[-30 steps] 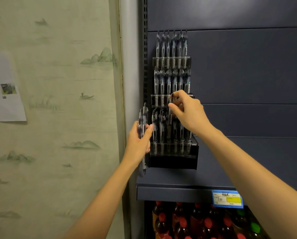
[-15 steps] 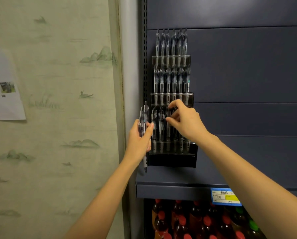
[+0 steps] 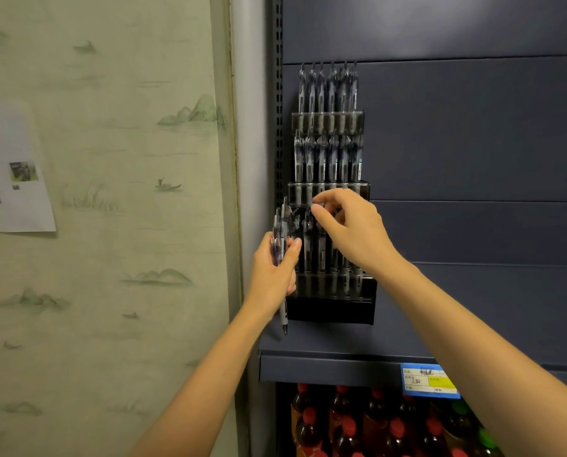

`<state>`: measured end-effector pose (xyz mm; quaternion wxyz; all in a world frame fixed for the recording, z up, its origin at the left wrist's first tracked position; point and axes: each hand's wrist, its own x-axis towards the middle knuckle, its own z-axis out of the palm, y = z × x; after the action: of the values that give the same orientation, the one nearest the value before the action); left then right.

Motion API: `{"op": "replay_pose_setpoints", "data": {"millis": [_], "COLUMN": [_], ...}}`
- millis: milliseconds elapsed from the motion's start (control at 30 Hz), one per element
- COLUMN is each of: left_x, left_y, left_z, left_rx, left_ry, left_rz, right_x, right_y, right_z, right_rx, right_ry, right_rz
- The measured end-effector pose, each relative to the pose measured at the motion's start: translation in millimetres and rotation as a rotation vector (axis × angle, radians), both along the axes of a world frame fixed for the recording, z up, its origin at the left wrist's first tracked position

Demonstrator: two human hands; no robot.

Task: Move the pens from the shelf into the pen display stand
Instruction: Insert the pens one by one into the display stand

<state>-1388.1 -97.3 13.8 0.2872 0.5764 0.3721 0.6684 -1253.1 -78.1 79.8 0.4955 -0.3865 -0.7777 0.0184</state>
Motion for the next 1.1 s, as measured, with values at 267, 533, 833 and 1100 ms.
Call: {"op": "replay_pose_setpoints", "data": {"millis": [267,533,833,1100], "left_x": [14,12,3,10], "left_y": [-3,-3,-3,2], "left_z": [4,11,6,9], "left_rx": [0.0,0.048,0.04,0.051], "left_ry": [0.038,0.122,0.112,0.066], "left_rz": [-0.012,0.03,0.044,0.035], "right_x": [-11,-13,17,33], "right_y": [-2,-1,-1,10], "right_z": [0,10,43,15], "right_rx": [-0.211,-0.219,-0.068,-0.055], "right_ry": [-0.02,0.099,0.363,0.127], "right_rz": [0.167,0.231,0.164,0.03]}}
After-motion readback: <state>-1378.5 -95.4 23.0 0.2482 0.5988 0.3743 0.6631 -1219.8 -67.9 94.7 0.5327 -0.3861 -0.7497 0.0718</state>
